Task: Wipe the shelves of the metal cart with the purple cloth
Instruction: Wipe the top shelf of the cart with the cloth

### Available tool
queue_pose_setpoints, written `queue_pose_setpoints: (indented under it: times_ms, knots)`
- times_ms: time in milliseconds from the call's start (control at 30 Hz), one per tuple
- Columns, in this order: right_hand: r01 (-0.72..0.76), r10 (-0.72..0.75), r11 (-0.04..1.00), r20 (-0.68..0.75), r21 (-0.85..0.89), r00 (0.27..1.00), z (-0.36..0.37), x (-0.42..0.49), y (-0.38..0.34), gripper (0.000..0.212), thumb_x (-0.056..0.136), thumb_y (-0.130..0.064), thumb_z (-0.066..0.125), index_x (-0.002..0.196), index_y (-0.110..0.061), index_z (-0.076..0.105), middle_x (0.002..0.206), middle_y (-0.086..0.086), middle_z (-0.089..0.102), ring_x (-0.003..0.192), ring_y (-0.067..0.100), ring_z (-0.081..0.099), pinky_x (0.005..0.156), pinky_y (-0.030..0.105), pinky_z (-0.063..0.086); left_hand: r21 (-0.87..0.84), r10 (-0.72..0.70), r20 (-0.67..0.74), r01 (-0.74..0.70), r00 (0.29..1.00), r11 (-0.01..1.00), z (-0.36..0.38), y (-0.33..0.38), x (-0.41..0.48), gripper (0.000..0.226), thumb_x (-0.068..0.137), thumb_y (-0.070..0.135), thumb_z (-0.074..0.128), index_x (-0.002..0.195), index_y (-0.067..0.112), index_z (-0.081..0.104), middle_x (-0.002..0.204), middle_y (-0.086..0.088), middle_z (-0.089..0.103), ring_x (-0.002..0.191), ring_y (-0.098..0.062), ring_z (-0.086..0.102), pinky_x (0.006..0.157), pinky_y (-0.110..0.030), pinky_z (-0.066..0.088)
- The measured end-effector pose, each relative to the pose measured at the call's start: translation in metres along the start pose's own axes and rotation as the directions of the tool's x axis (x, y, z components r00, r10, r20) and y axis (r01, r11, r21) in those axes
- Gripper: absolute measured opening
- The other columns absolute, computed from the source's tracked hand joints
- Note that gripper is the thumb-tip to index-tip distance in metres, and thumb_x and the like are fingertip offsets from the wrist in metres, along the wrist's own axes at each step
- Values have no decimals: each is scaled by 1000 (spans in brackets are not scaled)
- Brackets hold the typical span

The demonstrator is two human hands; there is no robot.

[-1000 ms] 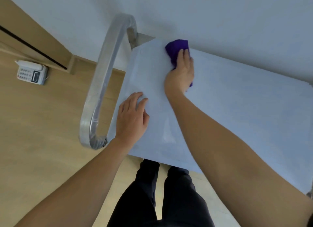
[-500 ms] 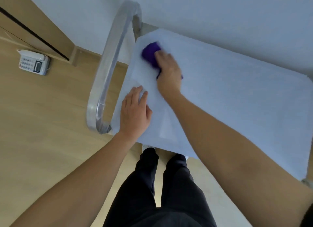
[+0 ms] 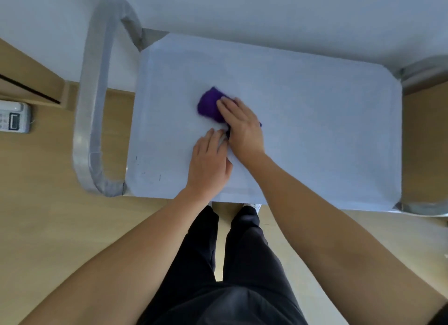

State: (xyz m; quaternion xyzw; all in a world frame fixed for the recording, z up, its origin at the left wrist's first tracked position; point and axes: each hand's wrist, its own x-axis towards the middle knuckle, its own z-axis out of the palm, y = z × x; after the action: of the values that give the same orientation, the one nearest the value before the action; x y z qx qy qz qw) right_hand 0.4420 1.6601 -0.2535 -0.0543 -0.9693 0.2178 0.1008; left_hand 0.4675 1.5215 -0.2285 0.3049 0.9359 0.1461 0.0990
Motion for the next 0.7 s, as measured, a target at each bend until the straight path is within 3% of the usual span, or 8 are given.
queue_pose_setpoints:
  times_ms: [67, 167, 267, 333, 433, 500, 567, 700]
  knots:
    - [111, -110, 994, 85, 0, 990, -22, -4, 30, 60, 76, 2, 48, 134, -12, 54, 138, 7, 55, 129, 30, 49, 106, 43, 43, 27, 7, 6, -8, 1000, 1000, 1, 10, 0, 47, 84, 18, 40, 125, 3, 57, 140, -15, 50, 133, -36, 44, 105, -49, 40]
    - [-119, 119, 993, -96, 4, 988, -63, -24, 96, 60, 75, -4, 35, 130, -8, 58, 134, 14, 56, 126, 31, 52, 109, 41, 40, 31, -17, 2, 17, 1000, 999, 4, 23, 6, 46, 82, 18, 38, 120, 3, 59, 138, -15, 51, 132, -39, 43, 103, -50, 40]
    - [-608, 605, 790, -255, 78, 754, -83, -49, 127, 64, 76, 1, 37, 138, -11, 49, 143, 9, 48, 132, 29, 45, 113, 34, 33, 40, 47, 33, -48, 998, 998, 11, 43, 12, 45, 82, 17, 37, 119, 5, 60, 137, -15, 52, 132, -38, 44, 104, -51, 39]
    - [-705, 690, 706, -283, 60, 666, -74, -56, 107, 72, 71, 9, 44, 140, -11, 46, 142, 8, 50, 129, 31, 46, 108, 41, 39, 23, 112, 60, -114, 992, 993, 16, 63, 17, 44, 81, 17, 39, 118, 6, 61, 137, -14, 52, 131, -37, 45, 104, -51, 39]
    - [-334, 330, 943, -102, -17, 938, -70, -68, 103, 63, 75, 3, 44, 135, -10, 52, 137, 8, 55, 127, 32, 50, 105, 42, 43, -24, 215, 59, -214, 975, 976, 21, 91, 26, 40, 82, 15, 42, 116, 9, 63, 136, -11, 54, 129, -32, 47, 102, -46, 41]
    - [-138, 138, 987, -2, -79, 990, -95, -76, 140, 59, 78, -4, 38, 134, -11, 55, 137, 8, 56, 127, 31, 51, 103, 43, 44, -51, 274, 46, -272, 961, 961, 24, 106, 32, 39, 82, 14, 44, 115, 9, 63, 135, -11, 54, 129, -30, 48, 101, -43, 42]
    - [-248, 241, 965, -78, -91, 967, -125, -90, 186, 62, 74, -4, 37, 133, -11, 56, 137, 9, 56, 126, 30, 52, 105, 43, 43, -59, 307, 45, -304, 951, 951, 28, 120, 40, 39, 82, 14, 43, 116, 9, 62, 135, -10, 54, 129, -30, 48, 100, -42, 43]
    - [-818, 802, 568, -286, 90, 525, -154, -102, 235, 66, 81, 5, 40, 144, -15, 41, 150, 4, 40, 139, 25, 35, 116, 32, 25, -65, 324, 73, -320, 943, 945, 42, 152, 54, 39, 82, 14, 42, 115, 9, 62, 135, -11, 54, 129, -31, 48, 98, -42, 43]
